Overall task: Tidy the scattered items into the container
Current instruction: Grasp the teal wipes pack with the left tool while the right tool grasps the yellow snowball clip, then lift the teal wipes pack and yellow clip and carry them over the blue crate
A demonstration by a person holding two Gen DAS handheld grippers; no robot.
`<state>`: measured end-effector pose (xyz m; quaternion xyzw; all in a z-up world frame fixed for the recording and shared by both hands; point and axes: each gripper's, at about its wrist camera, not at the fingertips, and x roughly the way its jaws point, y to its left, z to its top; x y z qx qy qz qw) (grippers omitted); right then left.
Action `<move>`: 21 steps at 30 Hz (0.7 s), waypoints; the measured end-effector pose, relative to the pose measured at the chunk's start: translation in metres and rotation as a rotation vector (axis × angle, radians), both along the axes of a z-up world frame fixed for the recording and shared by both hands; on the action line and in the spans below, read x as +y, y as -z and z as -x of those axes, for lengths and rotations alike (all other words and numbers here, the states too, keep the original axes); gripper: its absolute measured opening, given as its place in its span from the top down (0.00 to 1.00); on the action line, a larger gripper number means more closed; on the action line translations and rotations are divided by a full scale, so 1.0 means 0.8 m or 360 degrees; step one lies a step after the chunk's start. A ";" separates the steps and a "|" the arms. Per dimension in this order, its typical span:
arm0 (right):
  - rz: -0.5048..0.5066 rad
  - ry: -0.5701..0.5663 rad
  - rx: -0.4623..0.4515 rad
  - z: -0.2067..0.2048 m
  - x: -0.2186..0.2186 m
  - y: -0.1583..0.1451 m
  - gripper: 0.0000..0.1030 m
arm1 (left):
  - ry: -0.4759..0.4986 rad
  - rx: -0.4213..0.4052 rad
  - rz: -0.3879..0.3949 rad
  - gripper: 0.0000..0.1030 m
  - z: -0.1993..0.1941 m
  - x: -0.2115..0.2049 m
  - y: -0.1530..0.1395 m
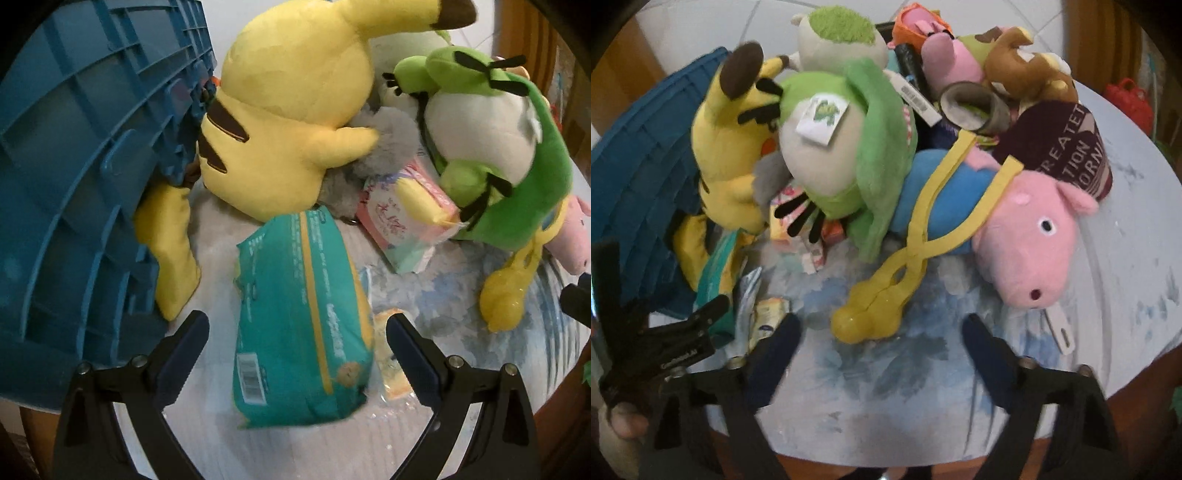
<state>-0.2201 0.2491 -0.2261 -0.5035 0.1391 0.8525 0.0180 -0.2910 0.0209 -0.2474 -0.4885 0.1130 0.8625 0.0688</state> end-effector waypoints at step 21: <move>-0.0016 0.0073 -0.0274 0.074 -0.029 0.097 0.46 | 0.0025 -0.0157 -0.0148 0.22 0.038 -0.010 0.044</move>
